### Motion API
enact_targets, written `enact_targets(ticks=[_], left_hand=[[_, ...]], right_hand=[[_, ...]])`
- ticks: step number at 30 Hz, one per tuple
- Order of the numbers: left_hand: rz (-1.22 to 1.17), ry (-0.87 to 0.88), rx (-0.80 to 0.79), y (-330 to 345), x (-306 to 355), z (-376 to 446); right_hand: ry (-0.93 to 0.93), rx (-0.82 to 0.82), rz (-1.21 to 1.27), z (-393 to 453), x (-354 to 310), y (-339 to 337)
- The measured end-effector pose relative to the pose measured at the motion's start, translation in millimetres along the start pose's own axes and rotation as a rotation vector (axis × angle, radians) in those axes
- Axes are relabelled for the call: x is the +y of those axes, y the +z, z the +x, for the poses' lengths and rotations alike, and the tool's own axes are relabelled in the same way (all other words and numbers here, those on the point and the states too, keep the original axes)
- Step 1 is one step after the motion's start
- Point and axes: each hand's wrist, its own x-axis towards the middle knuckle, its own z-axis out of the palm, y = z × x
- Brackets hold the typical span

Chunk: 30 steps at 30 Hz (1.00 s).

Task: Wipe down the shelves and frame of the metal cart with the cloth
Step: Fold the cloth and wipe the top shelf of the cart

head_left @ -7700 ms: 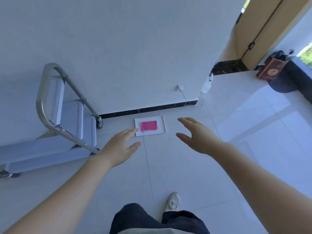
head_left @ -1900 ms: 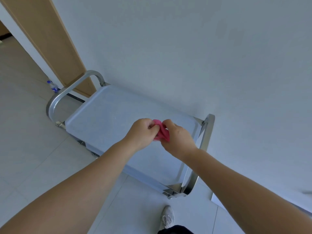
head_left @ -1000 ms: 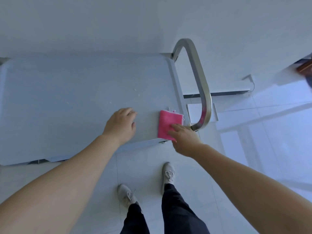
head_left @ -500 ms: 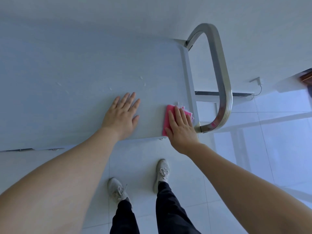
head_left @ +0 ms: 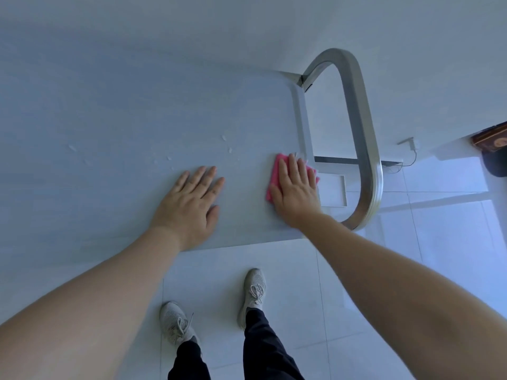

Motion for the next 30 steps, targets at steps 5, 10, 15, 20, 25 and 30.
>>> enact_targets(ticks=[5, 10, 15, 20, 25, 30], left_hand=[[0.001, 0.012, 0.002, 2, -1, 0], [0.000, 0.015, 0.005, 4, -2, 0], [0.011, 0.000, 0.005, 5, -2, 1], [0.002, -0.002, 0.003, 2, -2, 0], [-0.025, -0.010, 0.008, 2, -1, 0], [-0.029, -0.011, -0.010, -3, -3, -1]], right_hand=[[0.085, 0.052, -0.001, 71, 12, -16], [0.107, 0.086, 0.004, 124, 4, -24], [0.061, 0.111, 0.025, 113, -6, -20], [-0.141, 0.072, 0.033, 42, -32, -7], [-0.253, -0.022, 0.018, -35, -45, 6], [-0.264, -0.045, 0.032, -61, -48, 14]])
